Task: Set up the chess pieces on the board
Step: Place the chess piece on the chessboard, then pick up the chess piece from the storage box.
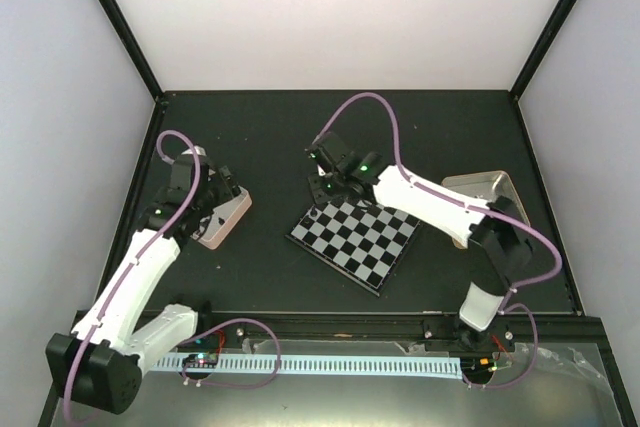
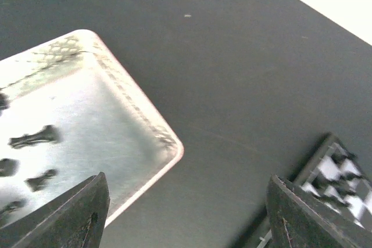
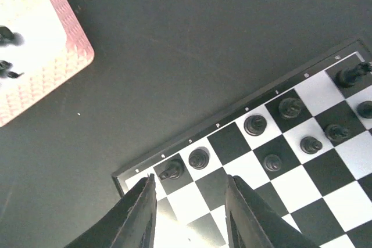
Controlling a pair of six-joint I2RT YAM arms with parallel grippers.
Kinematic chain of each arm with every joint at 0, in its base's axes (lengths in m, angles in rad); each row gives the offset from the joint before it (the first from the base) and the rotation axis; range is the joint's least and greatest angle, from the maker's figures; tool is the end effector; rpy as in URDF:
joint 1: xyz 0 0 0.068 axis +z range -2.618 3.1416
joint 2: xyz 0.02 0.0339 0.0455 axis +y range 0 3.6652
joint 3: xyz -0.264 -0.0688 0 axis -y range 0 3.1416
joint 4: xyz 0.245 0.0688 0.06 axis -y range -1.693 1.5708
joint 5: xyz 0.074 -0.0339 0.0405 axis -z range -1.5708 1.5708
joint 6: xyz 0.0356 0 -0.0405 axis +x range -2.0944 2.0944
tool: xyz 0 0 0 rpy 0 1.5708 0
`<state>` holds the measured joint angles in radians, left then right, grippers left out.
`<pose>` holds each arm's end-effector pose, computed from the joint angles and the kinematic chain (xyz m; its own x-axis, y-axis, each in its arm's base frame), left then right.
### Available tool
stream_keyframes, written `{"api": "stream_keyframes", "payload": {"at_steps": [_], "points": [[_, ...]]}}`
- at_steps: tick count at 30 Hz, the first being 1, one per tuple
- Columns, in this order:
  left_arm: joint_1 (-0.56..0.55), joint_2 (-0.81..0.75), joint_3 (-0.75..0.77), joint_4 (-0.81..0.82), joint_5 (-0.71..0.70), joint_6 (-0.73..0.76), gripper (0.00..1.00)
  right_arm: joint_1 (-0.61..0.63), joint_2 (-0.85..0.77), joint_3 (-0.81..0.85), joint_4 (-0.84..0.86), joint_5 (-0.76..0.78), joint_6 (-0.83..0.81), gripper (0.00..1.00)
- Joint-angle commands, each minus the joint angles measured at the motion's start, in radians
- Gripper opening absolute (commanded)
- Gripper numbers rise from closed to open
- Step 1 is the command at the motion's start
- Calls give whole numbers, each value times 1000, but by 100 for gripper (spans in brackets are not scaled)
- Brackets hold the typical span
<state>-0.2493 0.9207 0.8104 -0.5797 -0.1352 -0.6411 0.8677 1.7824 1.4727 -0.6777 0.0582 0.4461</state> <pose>0.1898 -0.0434 0.2868 -0.5803 -0.4638 -0.6694 -0.2537 0.8841 -0.3925 0.2521 0.2942 0.2627 -0.8065 -0.2853 -0.5179 -0.4355 0.8791 0.1939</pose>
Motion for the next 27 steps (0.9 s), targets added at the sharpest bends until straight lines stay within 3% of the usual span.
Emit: {"api": "stream_keyframes", "payload": {"at_steps": [1, 5, 12, 21, 27], "points": [[126, 44, -27, -36, 23, 41, 75, -6, -97, -109, 110, 22, 27, 34], [240, 110, -60, -4, 78, 46, 69, -9, -144, -205, 151, -6, 34, 33], [339, 281, -73, 96, 134, -73, 56, -8, -170, -319, 205, -63, 47, 32], [458, 552, -48, 186, 190, -204, 57, -11, -212, -375, 216, -43, 44, 32], [480, 613, -25, 193, 161, -216, 57, -11, -229, -380, 206, -30, 44, 31]]}}
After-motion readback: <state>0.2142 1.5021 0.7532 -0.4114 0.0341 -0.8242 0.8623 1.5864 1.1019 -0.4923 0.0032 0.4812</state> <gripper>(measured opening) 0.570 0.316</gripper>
